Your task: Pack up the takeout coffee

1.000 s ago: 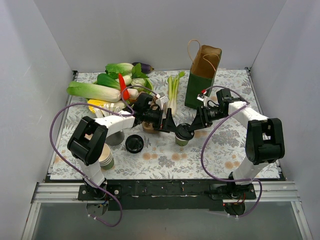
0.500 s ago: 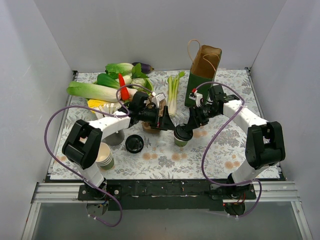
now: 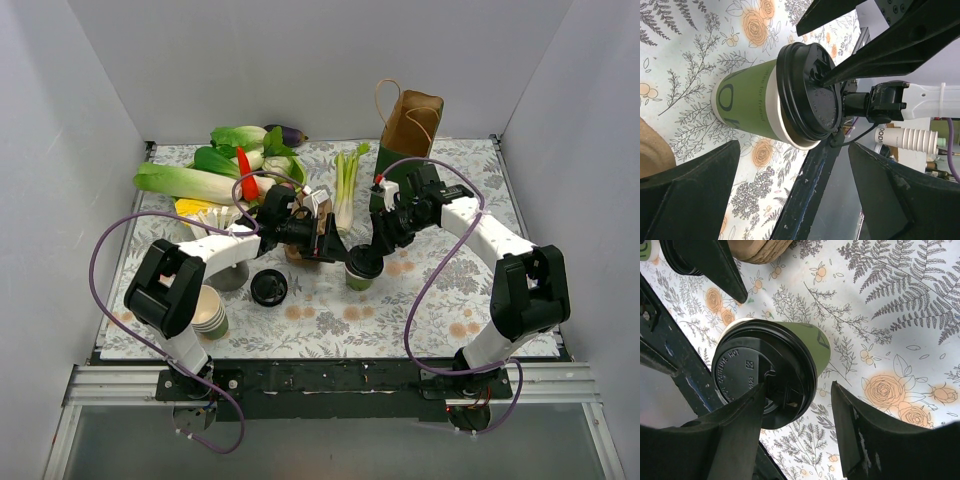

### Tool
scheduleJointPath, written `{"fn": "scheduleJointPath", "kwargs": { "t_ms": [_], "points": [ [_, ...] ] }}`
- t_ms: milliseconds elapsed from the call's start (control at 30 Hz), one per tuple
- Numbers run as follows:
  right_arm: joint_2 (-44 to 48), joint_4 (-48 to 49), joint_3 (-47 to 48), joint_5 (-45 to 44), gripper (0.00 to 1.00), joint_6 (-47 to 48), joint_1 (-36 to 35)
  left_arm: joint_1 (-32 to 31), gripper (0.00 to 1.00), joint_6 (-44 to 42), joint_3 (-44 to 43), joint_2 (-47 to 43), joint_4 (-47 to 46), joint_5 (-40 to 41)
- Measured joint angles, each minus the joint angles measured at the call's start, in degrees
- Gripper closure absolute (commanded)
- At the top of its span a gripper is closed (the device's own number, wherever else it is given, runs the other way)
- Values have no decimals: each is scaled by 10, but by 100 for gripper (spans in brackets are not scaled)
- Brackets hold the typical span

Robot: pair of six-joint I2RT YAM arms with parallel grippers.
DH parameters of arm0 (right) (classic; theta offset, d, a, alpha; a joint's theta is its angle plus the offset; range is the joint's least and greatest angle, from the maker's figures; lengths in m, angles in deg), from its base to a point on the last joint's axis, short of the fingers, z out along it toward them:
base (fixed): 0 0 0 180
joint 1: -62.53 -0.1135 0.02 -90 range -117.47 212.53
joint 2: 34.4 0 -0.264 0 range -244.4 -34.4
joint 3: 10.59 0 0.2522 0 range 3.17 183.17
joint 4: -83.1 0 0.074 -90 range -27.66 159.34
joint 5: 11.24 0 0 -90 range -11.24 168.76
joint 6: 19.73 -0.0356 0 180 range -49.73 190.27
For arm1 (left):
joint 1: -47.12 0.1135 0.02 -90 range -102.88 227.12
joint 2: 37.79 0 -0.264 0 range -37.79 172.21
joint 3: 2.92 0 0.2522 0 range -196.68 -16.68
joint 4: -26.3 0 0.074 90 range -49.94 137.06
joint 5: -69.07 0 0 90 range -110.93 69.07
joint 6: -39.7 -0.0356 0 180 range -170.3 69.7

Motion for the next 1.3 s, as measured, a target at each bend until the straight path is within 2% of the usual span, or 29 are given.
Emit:
{"fn": "scheduleJointPath", "kwargs": {
  "t_ms": [533, 900, 1300],
  "points": [
    [4, -12, 15, -28, 34, 3, -21, 0, 10, 24, 6, 7, -54, -37],
    [7, -27, 47, -35, 34, 2, -22, 0, 9, 19, 14, 7, -45, -25],
    [14, -58, 50, -40, 49, 11, -24, 1, 9, 17, 15, 6, -38, -18]
  ]
}}
